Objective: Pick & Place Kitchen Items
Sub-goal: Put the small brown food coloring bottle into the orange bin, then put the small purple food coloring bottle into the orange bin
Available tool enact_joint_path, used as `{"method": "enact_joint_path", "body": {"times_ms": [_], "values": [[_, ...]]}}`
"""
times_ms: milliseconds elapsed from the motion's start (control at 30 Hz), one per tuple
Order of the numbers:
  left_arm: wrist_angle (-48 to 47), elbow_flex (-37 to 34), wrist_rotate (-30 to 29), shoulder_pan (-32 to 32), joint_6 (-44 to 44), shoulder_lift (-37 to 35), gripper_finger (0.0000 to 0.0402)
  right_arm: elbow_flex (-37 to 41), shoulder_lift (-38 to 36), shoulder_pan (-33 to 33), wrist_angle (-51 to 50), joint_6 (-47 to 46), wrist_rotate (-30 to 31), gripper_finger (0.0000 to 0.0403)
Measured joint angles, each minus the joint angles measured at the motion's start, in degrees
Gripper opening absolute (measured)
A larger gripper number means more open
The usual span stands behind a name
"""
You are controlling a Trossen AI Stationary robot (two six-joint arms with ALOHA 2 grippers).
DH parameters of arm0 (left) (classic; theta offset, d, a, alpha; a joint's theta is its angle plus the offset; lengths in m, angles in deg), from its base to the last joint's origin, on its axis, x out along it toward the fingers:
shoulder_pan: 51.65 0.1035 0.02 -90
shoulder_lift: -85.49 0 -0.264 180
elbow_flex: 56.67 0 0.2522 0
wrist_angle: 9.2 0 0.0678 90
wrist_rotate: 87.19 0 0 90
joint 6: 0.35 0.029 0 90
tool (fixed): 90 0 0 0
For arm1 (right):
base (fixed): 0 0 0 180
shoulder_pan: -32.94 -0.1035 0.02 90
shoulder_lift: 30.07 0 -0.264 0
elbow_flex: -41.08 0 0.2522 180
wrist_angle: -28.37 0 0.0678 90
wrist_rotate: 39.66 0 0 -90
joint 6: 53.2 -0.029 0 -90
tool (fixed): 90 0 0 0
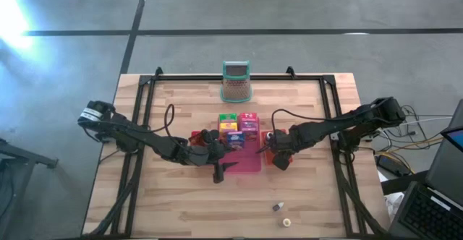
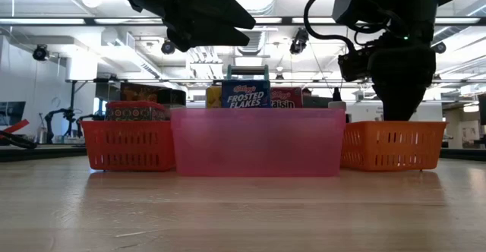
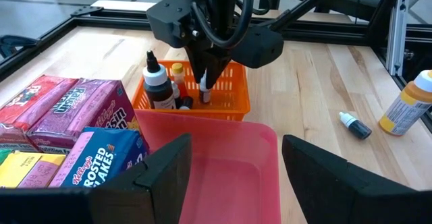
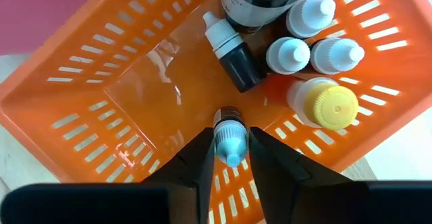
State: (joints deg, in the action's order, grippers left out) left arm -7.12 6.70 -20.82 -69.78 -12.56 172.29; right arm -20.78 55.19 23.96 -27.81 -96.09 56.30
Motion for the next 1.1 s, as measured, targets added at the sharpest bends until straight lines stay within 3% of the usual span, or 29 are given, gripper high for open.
{"method": "enact_joint_path", "body": {"times_ms": [600,900,1100], "values": [[0.0,-0.04,-0.01,0.0,-0.02,0.0,0.0236,-0.51,-0.9,-0.11,0.57,3.26,0.27,0.0171],[0.0,-0.09,-0.01,0.0,-0.02,0.0,0.0236,-8.0,-4.88,-3.95,-2.13,6.63,4.75,0.0142],[-0.02,-0.09,-0.01,0.0,-0.02,0.0,0.0236,-17.11,-5.07,-11.42,-2.0,11.03,6.19,0.0121]]}}
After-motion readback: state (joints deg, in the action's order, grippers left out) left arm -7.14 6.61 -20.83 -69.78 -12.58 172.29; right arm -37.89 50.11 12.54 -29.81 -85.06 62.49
